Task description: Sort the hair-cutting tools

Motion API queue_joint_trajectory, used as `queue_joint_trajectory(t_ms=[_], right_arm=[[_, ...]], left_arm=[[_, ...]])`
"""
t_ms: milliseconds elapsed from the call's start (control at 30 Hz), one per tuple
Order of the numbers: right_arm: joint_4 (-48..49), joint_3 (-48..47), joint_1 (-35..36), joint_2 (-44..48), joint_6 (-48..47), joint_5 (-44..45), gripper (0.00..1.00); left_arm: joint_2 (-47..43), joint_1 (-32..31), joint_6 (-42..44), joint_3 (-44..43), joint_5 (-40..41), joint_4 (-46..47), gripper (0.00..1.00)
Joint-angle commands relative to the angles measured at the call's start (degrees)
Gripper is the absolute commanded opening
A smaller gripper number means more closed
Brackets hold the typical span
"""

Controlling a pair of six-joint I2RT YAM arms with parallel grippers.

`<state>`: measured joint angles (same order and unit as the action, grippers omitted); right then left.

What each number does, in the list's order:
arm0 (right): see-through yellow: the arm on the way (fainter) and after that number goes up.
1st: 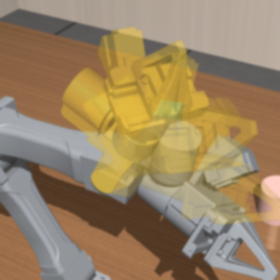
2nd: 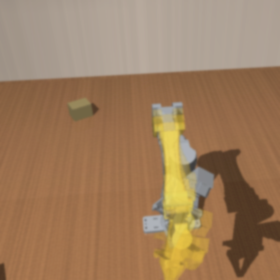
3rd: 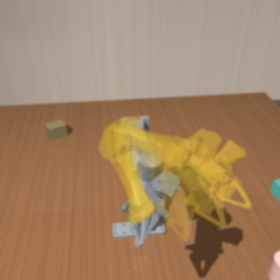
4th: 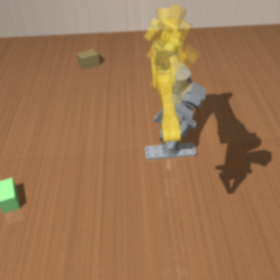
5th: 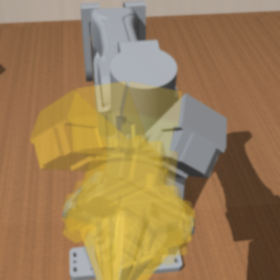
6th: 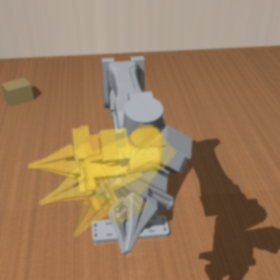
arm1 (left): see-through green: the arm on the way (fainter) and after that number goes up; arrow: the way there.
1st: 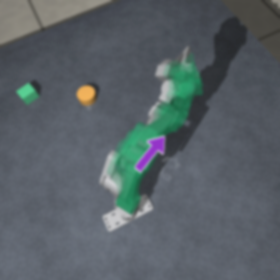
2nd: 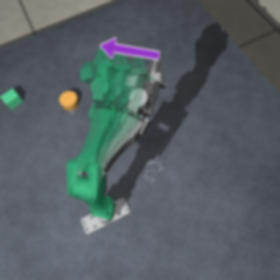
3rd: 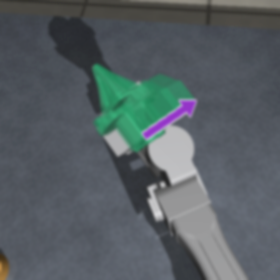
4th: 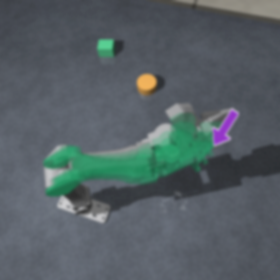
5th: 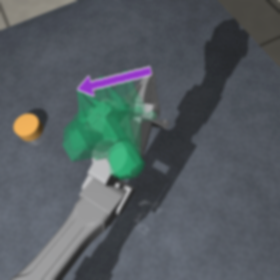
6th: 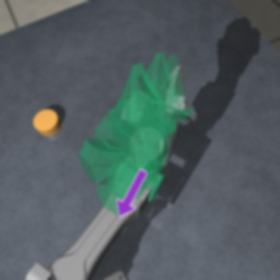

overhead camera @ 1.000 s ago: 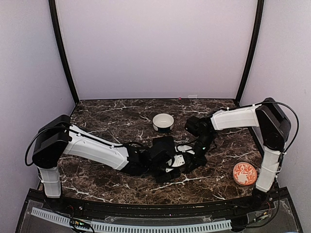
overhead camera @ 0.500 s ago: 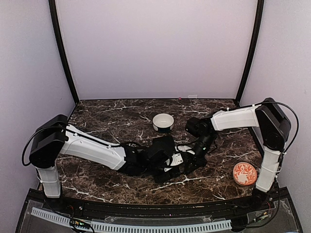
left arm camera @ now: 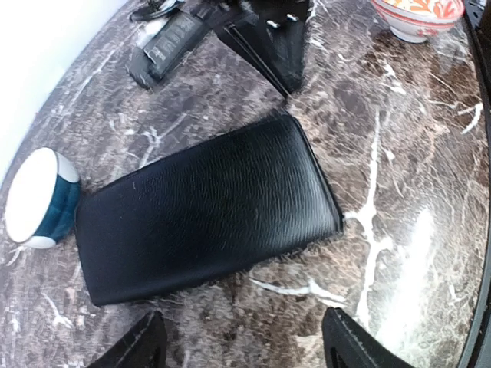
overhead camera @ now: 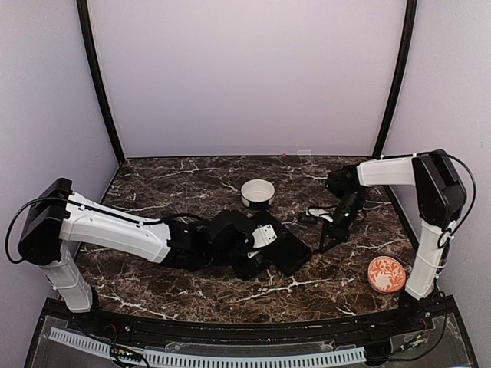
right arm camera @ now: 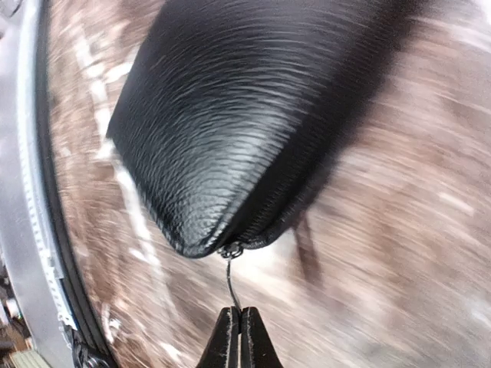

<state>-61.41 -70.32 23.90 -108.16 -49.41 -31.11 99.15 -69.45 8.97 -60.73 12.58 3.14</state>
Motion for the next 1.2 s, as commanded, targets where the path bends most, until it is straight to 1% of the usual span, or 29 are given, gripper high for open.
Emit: queue_joint_trajectory(t_ms=[0, 100, 200, 300, 367, 433, 500, 600, 667, 833, 933, 1167], right_arm=[[-1.25, -9.22, -6.84, -3.95, 1.58, 5.96, 0.0], [1.39, -12.67, -8.2, -5.61, 4.04, 8.75, 0.0], [3.81, -12.97, -8.18, -5.84, 6.39, 9.2, 0.0], [5.9, -11.13, -7.95, -5.12, 7.46, 8.82, 0.0], [7.77, -8.89, -7.77, -4.0, 7.77, 8.71, 0.0], [9.19, -7.2, -7.6, -3.36, 8.03, 8.57, 0.0], [10.07, -6.14, -7.63, -3.09, 8.17, 8.22, 0.0], [10.66, -5.39, -7.59, -2.96, 8.28, 7.7, 0.0], [10.76, -5.26, -7.53, -2.85, 8.25, 7.58, 0.0], [10.84, -5.54, -7.21, -2.95, 8.08, 7.56, 0.0], [11.0, -5.7, -7.07, -2.89, 8.17, 7.47, 0.0], [11.49, -5.79, -6.69, -3.56, 8.57, 7.17, 0.0]], left_arm=[[1.08, 1.51, 0.13, -2.88, 3.36, -2.47, 0.72], [5.46, 4.33, -3.24, -8.03, 1.96, -6.75, 0.72], [7.51, 8.15, -9.52, -11.94, -1.58, -9.59, 0.72], [7.23, 11.89, -16.14, -12.56, -2.44, -9.82, 0.72], [7.06, 14.6, -21.02, -12.39, -3.48, -10.13, 0.7], [7.1, 17.9, -25.71, -11.61, -6.66, -9.13, 0.67], [7.15, 20.76, -29.28, -9.96, -12.95, -5.48, 0.63], [7.77, 23.84, -29.55, -7.75, -23.76, 1.7, 0.65], [9.52, 25.57, -28.78, -9.49, -27.2, 0.8, 0.65], [13.28, 28.6, -28.77, -12.14, -33.07, -0.42, 0.61], [15.06, 29.1, -29.28, -13.1, -35.72, 0.03, 0.59], [18.33, 29.11, -30.62, -14.27, -39.5, 2.57, 0.59]])
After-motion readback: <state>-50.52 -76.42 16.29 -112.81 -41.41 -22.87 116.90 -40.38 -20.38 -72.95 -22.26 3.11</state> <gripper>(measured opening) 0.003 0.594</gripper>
